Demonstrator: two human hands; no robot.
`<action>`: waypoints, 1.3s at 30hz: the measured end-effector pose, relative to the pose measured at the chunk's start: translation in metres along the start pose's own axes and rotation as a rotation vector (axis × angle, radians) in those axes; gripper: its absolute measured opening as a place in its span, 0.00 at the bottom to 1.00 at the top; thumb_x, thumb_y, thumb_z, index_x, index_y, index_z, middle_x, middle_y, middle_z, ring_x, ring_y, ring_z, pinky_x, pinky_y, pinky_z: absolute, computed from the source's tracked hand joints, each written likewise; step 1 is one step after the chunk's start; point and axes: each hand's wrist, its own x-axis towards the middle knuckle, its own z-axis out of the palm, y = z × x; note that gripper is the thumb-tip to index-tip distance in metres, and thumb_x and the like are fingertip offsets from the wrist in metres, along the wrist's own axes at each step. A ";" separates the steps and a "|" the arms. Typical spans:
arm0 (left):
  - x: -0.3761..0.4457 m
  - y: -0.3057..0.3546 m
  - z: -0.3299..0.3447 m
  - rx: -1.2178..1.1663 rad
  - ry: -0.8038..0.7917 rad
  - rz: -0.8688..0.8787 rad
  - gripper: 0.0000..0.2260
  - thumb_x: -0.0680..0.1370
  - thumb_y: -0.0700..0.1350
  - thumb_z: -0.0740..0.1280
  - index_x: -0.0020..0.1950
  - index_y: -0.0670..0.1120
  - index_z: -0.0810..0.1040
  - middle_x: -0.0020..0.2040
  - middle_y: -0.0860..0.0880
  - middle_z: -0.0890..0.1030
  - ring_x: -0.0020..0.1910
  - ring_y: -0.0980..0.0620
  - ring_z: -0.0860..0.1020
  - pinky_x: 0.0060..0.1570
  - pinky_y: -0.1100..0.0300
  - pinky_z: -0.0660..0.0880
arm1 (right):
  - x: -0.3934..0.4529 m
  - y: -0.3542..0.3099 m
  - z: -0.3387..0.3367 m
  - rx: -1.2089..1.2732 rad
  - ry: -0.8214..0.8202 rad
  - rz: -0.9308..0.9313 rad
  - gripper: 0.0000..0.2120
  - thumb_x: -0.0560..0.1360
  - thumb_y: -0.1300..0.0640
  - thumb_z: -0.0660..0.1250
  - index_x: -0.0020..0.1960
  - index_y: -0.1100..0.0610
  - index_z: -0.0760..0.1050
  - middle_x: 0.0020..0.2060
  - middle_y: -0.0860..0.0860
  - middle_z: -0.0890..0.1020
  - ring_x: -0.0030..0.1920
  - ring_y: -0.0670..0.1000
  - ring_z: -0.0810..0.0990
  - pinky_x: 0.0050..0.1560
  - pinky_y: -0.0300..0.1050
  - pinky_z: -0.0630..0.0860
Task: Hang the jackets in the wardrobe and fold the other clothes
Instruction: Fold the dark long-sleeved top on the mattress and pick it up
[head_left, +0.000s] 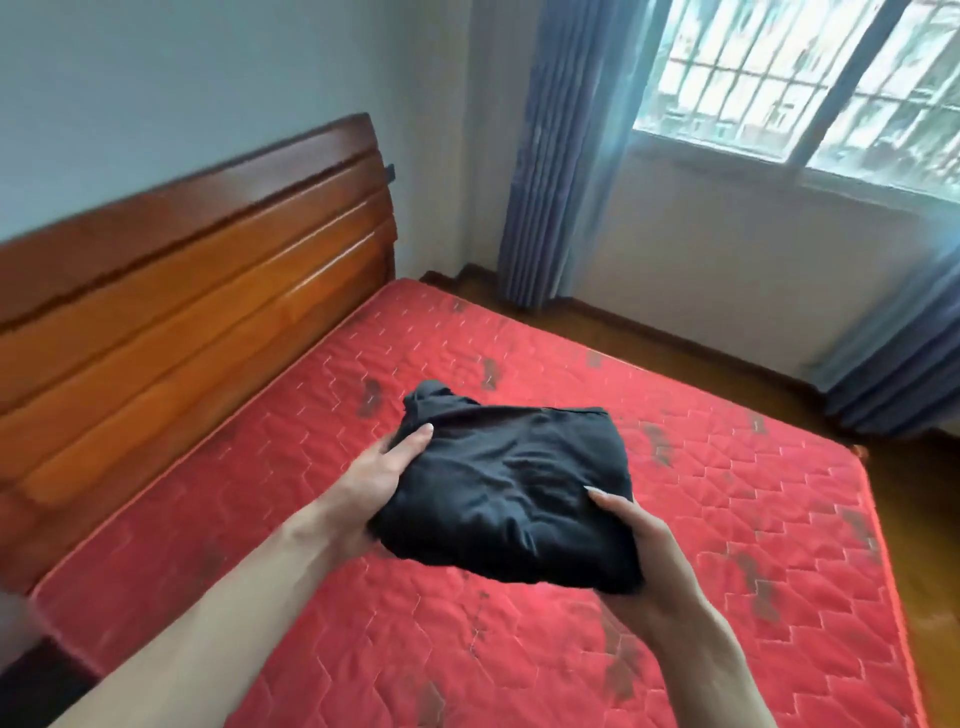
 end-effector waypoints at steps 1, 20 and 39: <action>-0.020 0.004 -0.010 -0.021 0.031 0.020 0.16 0.82 0.51 0.68 0.67 0.46 0.81 0.62 0.44 0.85 0.60 0.47 0.85 0.49 0.59 0.83 | -0.003 0.003 0.014 -0.017 -0.043 0.019 0.28 0.69 0.59 0.75 0.69 0.60 0.78 0.62 0.63 0.84 0.55 0.63 0.87 0.48 0.55 0.86; -0.388 0.034 -0.246 -0.304 0.855 0.293 0.12 0.81 0.54 0.70 0.63 0.55 0.85 0.63 0.49 0.85 0.61 0.47 0.84 0.57 0.52 0.81 | -0.029 0.201 0.355 -0.372 -0.730 0.488 0.29 0.69 0.56 0.80 0.69 0.57 0.80 0.65 0.61 0.82 0.63 0.63 0.83 0.53 0.55 0.84; -0.646 -0.010 -0.426 -0.569 1.368 0.442 0.30 0.73 0.63 0.76 0.73 0.56 0.77 0.66 0.50 0.83 0.64 0.43 0.82 0.67 0.42 0.77 | -0.144 0.441 0.598 -0.568 -1.024 0.736 0.25 0.74 0.57 0.75 0.69 0.62 0.78 0.63 0.63 0.83 0.61 0.65 0.84 0.51 0.58 0.84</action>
